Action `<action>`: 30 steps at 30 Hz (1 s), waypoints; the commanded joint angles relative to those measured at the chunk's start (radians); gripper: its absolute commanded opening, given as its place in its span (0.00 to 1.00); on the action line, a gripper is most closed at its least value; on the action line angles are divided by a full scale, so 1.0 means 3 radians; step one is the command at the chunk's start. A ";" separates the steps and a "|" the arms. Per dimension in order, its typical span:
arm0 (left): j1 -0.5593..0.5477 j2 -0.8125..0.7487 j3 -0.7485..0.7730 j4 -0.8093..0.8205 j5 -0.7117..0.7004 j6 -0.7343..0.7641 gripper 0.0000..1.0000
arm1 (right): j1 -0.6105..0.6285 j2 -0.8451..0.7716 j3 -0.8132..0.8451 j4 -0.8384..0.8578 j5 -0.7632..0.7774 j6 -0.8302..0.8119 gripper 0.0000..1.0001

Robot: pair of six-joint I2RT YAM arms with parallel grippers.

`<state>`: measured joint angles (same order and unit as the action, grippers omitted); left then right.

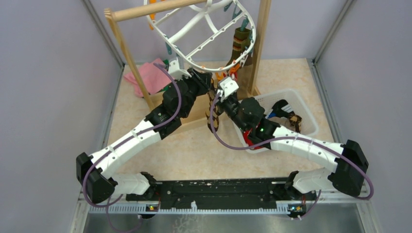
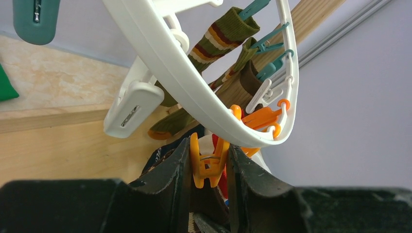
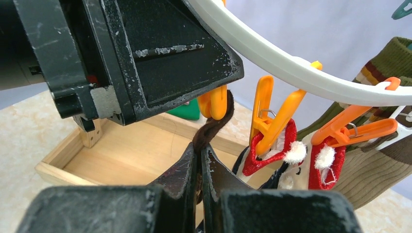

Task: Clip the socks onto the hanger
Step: Clamp the sock onto the hanger.

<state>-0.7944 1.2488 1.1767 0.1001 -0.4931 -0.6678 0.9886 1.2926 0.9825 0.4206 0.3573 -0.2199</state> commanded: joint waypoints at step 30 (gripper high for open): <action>0.0003 0.0000 0.0122 0.0070 -0.0161 -0.0104 0.00 | 0.0060 -0.0102 -0.0027 -0.0001 -0.0017 -0.0212 0.00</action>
<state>-0.7944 1.2530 1.1805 0.0944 -0.5072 -0.6758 0.9924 1.2922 0.9813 0.4034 0.3431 -0.2695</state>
